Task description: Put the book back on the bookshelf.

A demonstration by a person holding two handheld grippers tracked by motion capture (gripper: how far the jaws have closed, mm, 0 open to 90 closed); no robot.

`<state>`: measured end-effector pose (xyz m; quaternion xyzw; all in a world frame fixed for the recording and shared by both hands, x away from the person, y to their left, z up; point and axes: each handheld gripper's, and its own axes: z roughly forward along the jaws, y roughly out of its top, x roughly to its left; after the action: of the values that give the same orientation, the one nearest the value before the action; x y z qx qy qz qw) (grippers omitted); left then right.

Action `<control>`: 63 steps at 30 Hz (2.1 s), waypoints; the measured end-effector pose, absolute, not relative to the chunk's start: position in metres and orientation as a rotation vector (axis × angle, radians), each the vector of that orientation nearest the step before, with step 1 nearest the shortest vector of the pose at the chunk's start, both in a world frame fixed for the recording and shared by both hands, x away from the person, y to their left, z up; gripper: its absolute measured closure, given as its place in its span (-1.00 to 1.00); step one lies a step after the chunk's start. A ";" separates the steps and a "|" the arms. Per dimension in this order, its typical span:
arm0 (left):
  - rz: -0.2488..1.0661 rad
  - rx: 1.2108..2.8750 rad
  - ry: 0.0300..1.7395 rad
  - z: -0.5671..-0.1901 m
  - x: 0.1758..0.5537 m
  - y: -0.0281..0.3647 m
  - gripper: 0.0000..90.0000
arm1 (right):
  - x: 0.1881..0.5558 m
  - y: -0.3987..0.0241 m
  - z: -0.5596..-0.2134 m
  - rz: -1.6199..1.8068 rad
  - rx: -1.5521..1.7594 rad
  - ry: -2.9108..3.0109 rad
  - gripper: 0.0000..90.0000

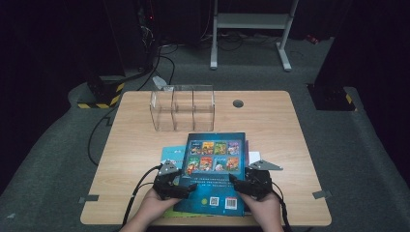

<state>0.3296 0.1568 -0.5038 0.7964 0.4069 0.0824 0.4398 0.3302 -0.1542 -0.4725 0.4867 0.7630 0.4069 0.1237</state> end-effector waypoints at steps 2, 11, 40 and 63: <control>0.205 1.981 1.001 -0.504 0.329 0.156 -0.78 | 0.331 -0.154 -0.474 1.185 1.419 2.225 -0.43; 0.201 1.971 0.989 -0.504 0.327 0.152 -0.78 | 0.335 -0.154 -0.477 1.214 1.465 2.244 -0.52; 0.189 1.951 0.995 -0.505 0.328 0.154 -0.79 | 0.326 -0.162 -0.469 1.273 1.411 2.196 -0.04; 0.167 1.924 1.007 -0.506 0.329 0.157 -0.81 | 0.320 -0.159 -0.464 1.277 1.352 2.177 -0.01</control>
<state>0.3294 0.1567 -0.5065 0.7828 0.4098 0.0681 0.4632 0.3198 -0.1593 -0.4644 0.4678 0.7529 0.4416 0.1387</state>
